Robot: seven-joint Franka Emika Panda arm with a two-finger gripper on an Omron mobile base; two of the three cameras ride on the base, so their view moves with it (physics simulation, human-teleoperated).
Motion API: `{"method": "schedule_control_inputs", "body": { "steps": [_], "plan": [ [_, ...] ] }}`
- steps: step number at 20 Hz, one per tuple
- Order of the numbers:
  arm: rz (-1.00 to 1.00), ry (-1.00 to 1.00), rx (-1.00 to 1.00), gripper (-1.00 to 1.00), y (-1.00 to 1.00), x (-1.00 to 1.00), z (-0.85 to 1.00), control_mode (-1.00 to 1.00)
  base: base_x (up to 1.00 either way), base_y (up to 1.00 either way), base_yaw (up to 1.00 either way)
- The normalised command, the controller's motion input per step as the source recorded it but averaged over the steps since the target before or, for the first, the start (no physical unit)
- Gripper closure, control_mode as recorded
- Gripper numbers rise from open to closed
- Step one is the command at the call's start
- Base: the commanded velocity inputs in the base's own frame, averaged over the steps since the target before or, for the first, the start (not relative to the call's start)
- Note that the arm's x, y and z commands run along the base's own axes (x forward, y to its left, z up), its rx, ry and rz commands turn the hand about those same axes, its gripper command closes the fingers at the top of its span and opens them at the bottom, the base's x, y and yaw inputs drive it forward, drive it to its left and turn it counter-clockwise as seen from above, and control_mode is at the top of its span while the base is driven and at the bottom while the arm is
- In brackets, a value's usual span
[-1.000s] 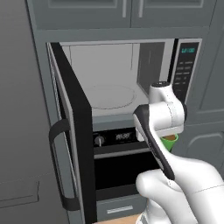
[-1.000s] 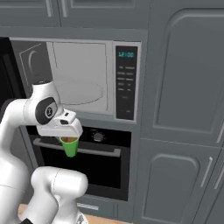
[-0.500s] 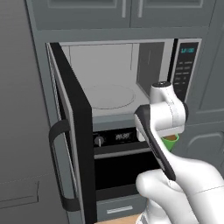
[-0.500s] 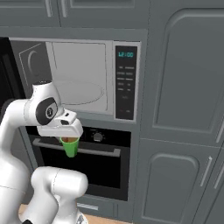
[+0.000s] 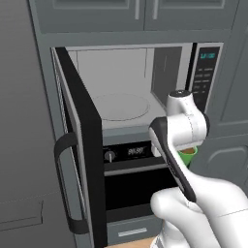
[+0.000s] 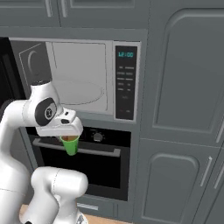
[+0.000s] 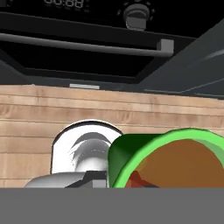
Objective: Place the microwavable item in the microwave. Then, close the microwave door and press the start button.
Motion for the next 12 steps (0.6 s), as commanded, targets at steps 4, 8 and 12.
{"method": "schedule_control_inputs", "body": {
  "steps": [4,8,12],
  "plan": [
    [0.38,-0.20,-0.05,1.00,0.00,0.10,0.59,-1.00,0.00,0.00,0.00],
    [0.35,-0.12,-0.10,1.00,0.08,0.10,0.71,-1.00,0.00,0.00,0.00],
    [0.25,0.00,-0.13,1.00,0.43,0.38,0.54,-1.00,0.00,0.00,0.00]
  ]
}}
